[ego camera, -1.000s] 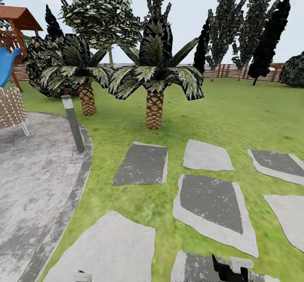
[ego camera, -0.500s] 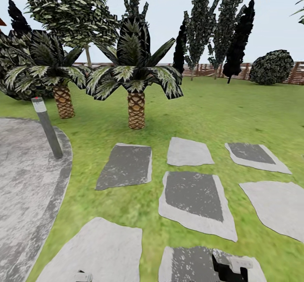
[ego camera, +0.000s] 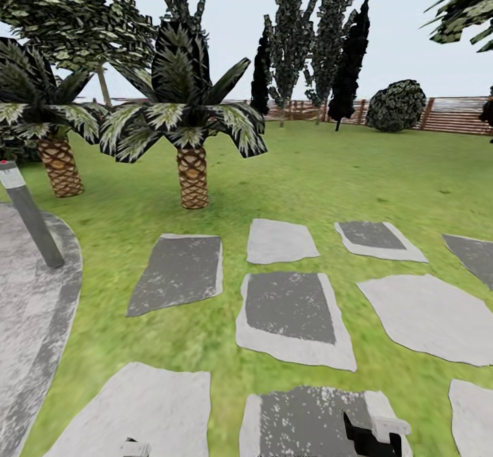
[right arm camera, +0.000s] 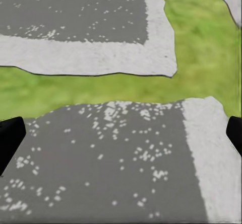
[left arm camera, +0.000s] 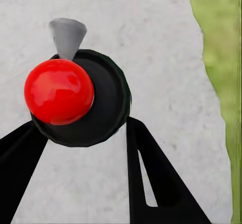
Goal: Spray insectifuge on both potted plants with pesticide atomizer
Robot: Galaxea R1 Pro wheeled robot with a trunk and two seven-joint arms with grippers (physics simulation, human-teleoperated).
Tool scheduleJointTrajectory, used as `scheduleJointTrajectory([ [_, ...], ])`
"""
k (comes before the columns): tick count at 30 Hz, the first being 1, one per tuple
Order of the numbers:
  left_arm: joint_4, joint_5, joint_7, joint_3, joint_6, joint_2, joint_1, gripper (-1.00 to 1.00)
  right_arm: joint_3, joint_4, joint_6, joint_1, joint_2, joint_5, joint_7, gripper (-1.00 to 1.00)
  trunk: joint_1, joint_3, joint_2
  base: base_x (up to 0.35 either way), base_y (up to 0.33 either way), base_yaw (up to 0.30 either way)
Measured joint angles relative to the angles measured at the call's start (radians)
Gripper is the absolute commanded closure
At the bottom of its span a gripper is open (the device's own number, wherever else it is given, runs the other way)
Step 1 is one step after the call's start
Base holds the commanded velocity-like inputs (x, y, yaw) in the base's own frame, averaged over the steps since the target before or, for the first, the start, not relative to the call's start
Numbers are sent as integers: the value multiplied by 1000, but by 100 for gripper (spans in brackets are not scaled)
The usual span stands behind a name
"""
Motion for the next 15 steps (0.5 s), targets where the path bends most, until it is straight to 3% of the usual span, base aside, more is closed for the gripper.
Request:
scheduleJointTrajectory([
  [15,0,-1,0,0,0,0,0,100,0,0,0,0,0,1,0,-100,0,-10,0,0,0,-272],
])
